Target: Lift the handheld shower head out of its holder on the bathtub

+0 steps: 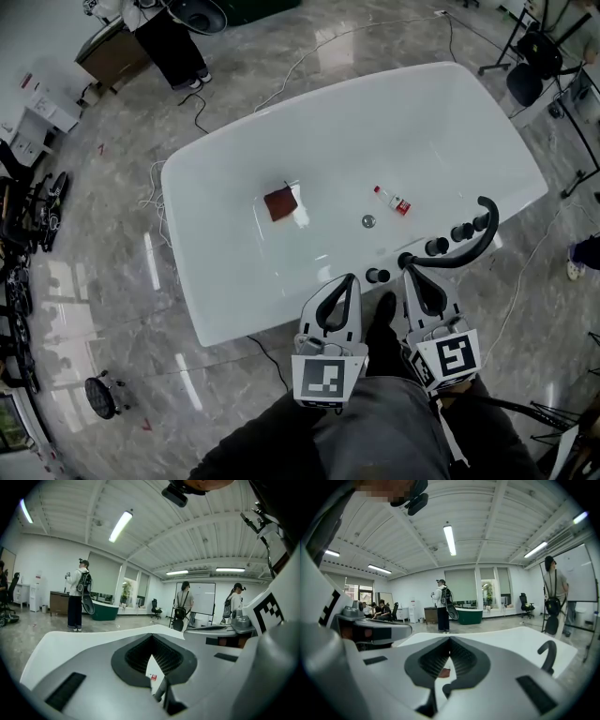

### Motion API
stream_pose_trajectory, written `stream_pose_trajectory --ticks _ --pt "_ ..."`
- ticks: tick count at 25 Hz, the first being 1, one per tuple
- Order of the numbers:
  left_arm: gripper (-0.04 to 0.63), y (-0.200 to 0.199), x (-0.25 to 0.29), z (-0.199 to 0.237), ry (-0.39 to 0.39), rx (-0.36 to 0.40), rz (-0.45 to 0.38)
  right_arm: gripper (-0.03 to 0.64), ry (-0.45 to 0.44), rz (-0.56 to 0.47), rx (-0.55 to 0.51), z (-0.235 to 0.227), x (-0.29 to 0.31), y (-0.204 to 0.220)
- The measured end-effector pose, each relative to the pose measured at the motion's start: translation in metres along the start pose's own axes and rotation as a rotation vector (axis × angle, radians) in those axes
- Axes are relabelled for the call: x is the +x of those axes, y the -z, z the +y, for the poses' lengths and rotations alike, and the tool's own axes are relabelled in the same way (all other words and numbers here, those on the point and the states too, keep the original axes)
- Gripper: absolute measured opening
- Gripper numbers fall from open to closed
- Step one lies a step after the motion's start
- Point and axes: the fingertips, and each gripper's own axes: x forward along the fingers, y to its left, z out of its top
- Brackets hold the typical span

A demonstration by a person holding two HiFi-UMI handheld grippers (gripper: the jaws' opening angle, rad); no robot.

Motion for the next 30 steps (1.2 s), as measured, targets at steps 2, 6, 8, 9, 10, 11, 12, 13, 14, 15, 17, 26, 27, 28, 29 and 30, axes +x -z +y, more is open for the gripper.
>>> stream_pose_trajectory --ticks 2,6,8,9,10,11,12,13,14,15,17,26,27,28,29,30 --pt "0.003 0.005 0.004 0.004 -0.01 0.0 0.01 0.003 -0.02 0.003 0.007 0.001 0.01 0.005" --pt "0.003 0.012 0.007 0.006 -0.014 0.008 0.037 0.003 -0.044 -0.005 0.023 0.003 0.02 0.01" --pt "0.003 0.013 0.008 0.011 -0.023 0.007 0.046 0.003 -0.049 -0.001 0.024 0.005 0.023 0.014" --pt "0.003 0.014 0.008 0.013 -0.025 0.011 0.048 0.003 -0.051 0.002 0.025 0.006 0.024 0.017" --pt "0.003 0.015 0.008 0.015 -0.025 0.016 0.051 0.003 -0.053 0.004 0.028 0.007 0.024 0.02" --pt "0.003 0.018 0.007 0.016 -0.025 0.02 0.056 0.003 -0.055 0.005 0.032 0.008 0.024 0.023" --pt "0.003 0.02 0.007 0.018 -0.024 0.022 0.062 0.003 -0.058 0.005 0.036 0.008 0.025 0.026" --pt "0.003 0.022 0.007 0.019 -0.024 0.023 0.068 0.003 -0.063 0.007 0.038 0.009 0.025 0.029" --pt "0.003 0.023 0.006 0.02 -0.025 0.023 0.071 0.005 -0.069 0.01 0.038 0.011 0.025 0.032" --pt "0.003 0.024 0.006 0.021 -0.025 0.024 0.073 0.03 -0.075 0.014 0.037 0.013 0.025 0.036" --pt "0.003 0.026 0.004 0.022 -0.024 0.029 0.077 0.126 -0.082 0.031 0.026 0.017 0.025 0.045" --pt "0.003 0.055 0.009 0.029 -0.012 0.059 0.078 0.252 -0.01 0.067 -0.037 0.006 0.039 0.111" --pt "0.003 0.06 0.011 0.031 -0.013 0.063 0.08 0.252 -0.001 0.065 -0.048 0.005 0.042 0.12" --pt "0.003 0.065 0.012 0.032 -0.013 0.066 0.081 0.252 0.006 0.065 -0.055 0.003 0.047 0.13" --pt "0.003 0.07 0.013 0.034 -0.013 0.069 0.083 0.252 0.011 0.066 -0.059 0.002 0.051 0.14" --pt "0.003 0.075 0.014 0.035 -0.012 0.074 0.088 0.252 0.014 0.069 -0.058 0.002 0.055 0.15"
